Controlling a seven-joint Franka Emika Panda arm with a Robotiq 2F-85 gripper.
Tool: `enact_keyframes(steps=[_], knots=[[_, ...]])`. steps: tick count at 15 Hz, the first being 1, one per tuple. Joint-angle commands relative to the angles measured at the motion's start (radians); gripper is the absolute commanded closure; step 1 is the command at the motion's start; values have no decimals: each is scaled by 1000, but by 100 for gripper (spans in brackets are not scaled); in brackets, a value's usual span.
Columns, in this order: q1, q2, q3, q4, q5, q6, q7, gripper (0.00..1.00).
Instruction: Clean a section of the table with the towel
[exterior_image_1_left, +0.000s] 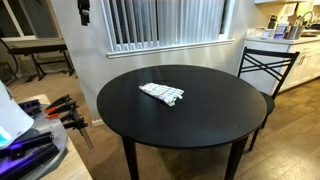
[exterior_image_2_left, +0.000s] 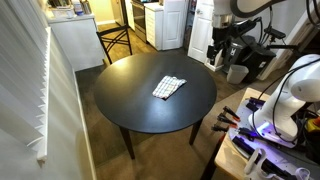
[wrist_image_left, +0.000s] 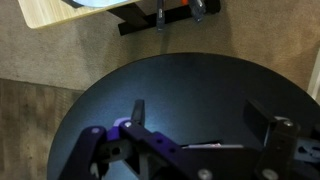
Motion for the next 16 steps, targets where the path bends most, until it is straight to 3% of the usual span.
enact_keyframes(steps=[1,4,8,11,14,16], knots=[[8,15,-14,10,-11,7,-16,0],[-22,139,-21,93,-33,70,14,0],[-52,360,-55,204,-81,349,23,0],[-53,562,-98,311,-72,463,45,0],[-35,772,-141,418,-17,528,51,0],[-41,875,-141,488,100,519,-18,0]])
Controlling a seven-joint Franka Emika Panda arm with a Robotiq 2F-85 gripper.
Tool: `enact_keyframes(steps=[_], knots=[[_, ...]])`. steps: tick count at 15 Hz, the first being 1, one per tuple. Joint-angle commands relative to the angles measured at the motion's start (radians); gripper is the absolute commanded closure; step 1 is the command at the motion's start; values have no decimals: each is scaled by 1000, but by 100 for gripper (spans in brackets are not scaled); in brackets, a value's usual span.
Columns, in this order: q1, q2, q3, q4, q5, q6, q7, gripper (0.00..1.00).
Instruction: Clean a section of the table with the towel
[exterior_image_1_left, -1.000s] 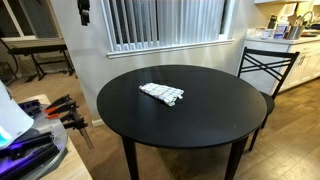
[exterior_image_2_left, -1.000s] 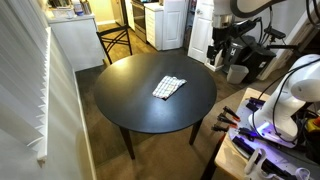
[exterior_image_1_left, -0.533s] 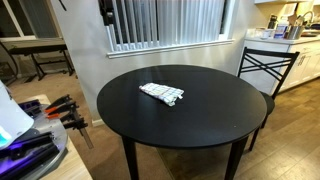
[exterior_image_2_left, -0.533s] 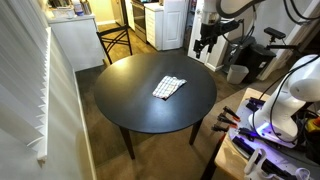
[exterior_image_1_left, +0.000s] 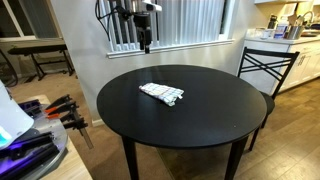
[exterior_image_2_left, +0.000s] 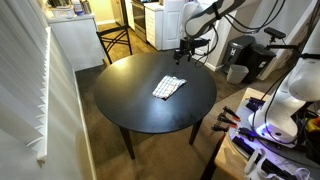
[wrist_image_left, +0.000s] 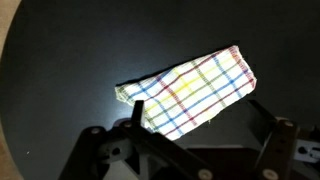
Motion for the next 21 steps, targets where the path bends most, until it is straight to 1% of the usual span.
enact_keyframes(steps=[1,2,3,4,6,10,11,12,14,17,21], knots=[[5,192,-9,152,152,-13,-50,0],[-3,211,-3,182,198,-41,-64,0],[25,171,-30,115,136,-1,-30,0],[23,204,-28,147,164,-4,-38,0],[22,230,-27,181,176,-11,-39,0],[22,227,-27,190,177,-21,-39,0],[30,234,-32,192,162,-3,-31,0],[37,252,-40,216,151,-13,-15,0],[53,334,-63,312,136,-34,23,0],[63,493,-94,497,142,-95,79,0],[35,697,-102,740,170,-197,83,0]])
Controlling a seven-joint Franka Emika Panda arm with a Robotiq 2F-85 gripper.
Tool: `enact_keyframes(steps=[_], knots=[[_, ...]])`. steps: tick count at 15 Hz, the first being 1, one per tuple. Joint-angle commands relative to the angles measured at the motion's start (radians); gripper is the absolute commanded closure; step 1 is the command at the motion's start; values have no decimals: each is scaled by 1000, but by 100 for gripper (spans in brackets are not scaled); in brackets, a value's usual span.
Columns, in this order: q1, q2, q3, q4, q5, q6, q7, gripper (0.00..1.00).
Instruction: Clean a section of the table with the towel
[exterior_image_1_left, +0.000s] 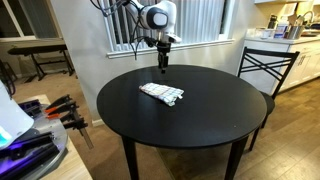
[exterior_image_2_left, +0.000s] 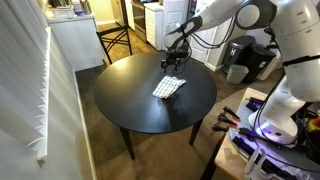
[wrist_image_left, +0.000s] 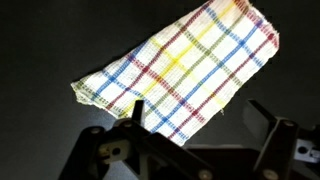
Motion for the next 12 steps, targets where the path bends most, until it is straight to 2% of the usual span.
enact_keyframes(steps=[1,5,11,12], knots=[[-13,192,-22,253,7,-164,60,0],[-40,362,-19,490,20,-416,104,0],[-54,545,-7,768,10,-563,95,0],[-37,482,-22,657,2,-499,80,0]])
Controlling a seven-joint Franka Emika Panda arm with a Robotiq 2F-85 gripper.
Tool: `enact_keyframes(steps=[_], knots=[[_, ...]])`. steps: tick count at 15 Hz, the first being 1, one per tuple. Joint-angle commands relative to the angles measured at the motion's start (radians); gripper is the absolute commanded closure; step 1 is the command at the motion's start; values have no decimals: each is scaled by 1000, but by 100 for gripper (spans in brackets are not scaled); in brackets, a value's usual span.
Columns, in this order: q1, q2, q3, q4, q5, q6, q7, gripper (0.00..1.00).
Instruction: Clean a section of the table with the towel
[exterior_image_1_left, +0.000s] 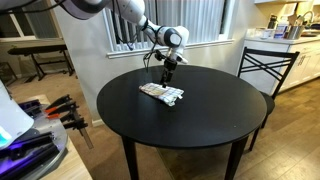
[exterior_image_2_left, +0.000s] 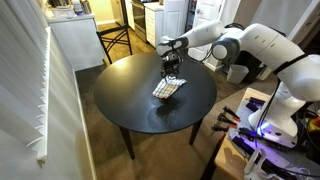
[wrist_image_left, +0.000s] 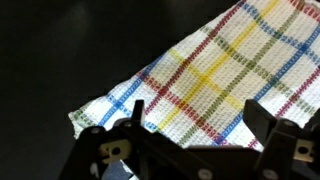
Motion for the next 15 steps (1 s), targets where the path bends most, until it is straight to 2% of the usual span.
enact_keyframes(steps=[1,8,15], knots=[[1,15,0,19,0,-3,0,0],[1,19,-1,19,0,-2,0,0],[7,71,-20,-48,-86,321,-141,0]])
